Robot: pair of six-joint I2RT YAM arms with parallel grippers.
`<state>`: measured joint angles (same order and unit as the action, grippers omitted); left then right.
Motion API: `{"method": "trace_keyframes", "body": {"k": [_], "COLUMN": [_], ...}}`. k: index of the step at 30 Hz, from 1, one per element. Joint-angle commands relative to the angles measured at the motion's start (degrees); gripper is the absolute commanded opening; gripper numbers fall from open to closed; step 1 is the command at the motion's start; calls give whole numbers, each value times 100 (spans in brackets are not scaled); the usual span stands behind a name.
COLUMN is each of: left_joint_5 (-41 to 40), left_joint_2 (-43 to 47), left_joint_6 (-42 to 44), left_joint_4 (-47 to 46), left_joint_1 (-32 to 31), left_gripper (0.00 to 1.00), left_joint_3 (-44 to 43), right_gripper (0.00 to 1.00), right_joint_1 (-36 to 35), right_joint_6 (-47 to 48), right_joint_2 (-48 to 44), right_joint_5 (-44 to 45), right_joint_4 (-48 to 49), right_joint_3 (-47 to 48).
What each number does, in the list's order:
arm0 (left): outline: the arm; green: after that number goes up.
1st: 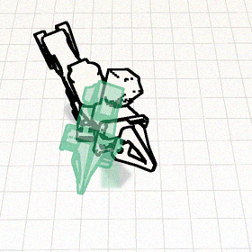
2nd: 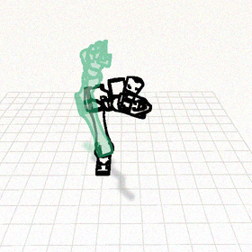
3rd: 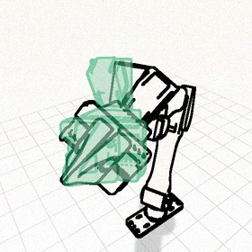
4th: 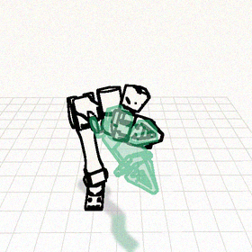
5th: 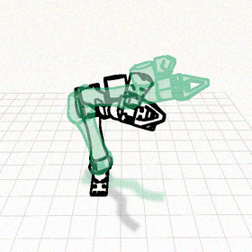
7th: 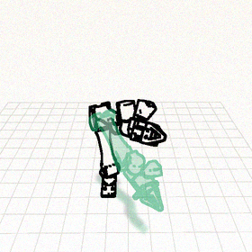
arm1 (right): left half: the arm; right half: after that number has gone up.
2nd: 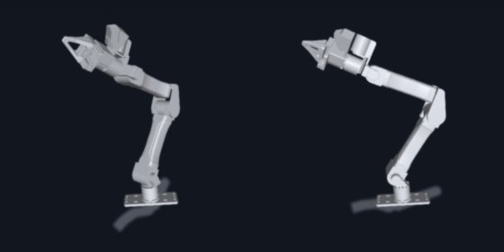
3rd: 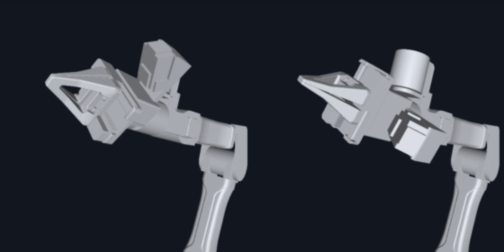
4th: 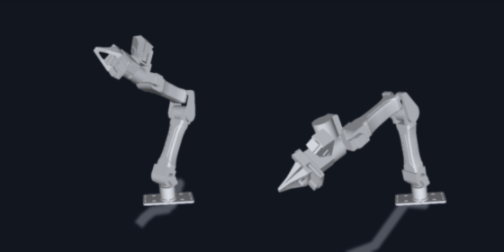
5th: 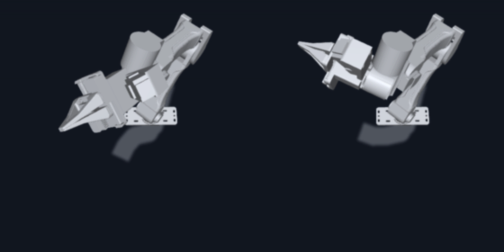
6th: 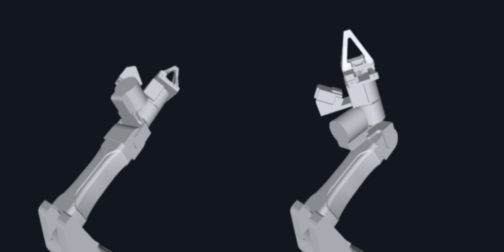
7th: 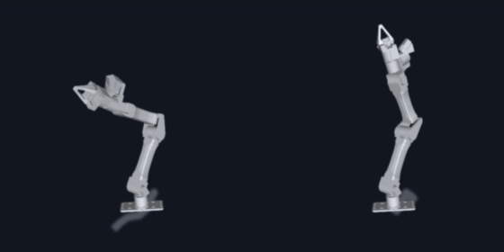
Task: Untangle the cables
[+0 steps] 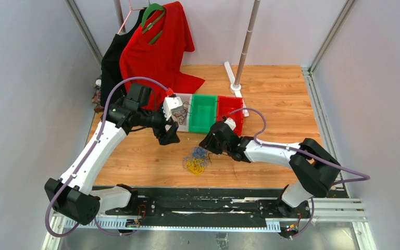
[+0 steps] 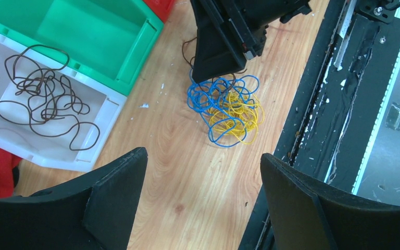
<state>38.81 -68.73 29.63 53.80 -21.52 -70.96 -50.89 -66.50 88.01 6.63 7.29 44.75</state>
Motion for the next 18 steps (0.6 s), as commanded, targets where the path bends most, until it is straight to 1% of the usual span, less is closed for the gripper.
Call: {"method": "trace_keyframes", "body": {"k": [1,3,7,14,18], "left_joint_5": [84,84,125,101,97], "left_joint_2": [101,104,118,203,211], "left_joint_6": [68,69,43,94,96], "left_joint_4": [47,47,43,43,43], "left_joint_1": [-7,-9,-7,-2,-10], "left_gripper": [84,84,84,85,85], "left_joint_3": [-99,-95,-87,-2,-3], "right_gripper": [33,33,32,32,26], "right_joint_1": [109,154,175,185,194], "right_joint_6": [-221,-332,-411,-359,-409], "right_joint_2": [350,509,675,780,926], "right_joint_5": [88,58,130,170,124], "right_joint_4": [-13,-4,337,606,596], "right_joint_3": [260,317,362,547,654]}}
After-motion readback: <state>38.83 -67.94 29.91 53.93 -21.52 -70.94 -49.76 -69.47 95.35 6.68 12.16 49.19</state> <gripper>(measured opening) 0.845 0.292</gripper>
